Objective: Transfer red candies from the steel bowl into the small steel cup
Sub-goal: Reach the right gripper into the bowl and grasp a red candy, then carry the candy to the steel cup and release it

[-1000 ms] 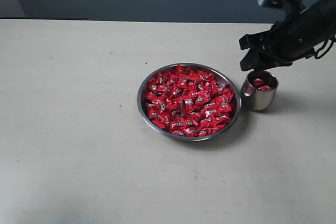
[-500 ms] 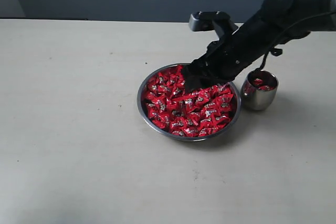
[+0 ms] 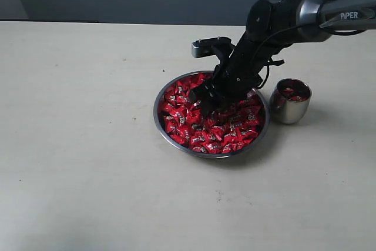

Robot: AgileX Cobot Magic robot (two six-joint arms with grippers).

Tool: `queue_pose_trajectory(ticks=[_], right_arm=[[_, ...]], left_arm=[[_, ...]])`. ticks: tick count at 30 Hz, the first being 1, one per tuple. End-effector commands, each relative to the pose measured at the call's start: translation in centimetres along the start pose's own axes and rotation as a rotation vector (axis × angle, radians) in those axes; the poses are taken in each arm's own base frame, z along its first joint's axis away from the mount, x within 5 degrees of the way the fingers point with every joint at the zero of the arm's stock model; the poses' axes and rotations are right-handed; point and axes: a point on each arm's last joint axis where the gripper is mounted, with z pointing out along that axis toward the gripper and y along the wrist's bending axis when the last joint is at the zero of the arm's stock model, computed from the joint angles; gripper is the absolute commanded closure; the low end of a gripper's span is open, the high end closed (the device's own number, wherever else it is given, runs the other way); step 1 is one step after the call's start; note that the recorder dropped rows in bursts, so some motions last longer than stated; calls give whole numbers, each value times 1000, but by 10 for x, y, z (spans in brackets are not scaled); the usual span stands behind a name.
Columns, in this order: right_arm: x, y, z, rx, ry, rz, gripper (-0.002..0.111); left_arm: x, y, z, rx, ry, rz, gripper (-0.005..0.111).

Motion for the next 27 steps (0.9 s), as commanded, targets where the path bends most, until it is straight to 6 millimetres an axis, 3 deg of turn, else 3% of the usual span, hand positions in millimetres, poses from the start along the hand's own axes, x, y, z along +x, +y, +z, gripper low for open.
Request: queue_pose_trajectory(ticks=[1,3,4,11,18,21,27], right_arm=[[2,-2,10,-19,22,37,79],[1,0,9,-29,31,37,104],[1,1,6,-34,37,39,108],[-10,13,-41,-17,-55,-8,108],[-8,16,-97,135,-124,-69,108],[-4,4,-119,184,-143,-44,108],[13,-43,-150,197,-167,114,108]], left_arm=[[0,0,0,2,-12,1,106],[0,0,0,2,-12,1,106],[0,0,0,2,-12,1,106],[0,0,0,2,-12,1,106],[0,0,0,2,-12,1,106],[0,0,0,2,-12,1,106],[0,0,0,2,-12,1,106]])
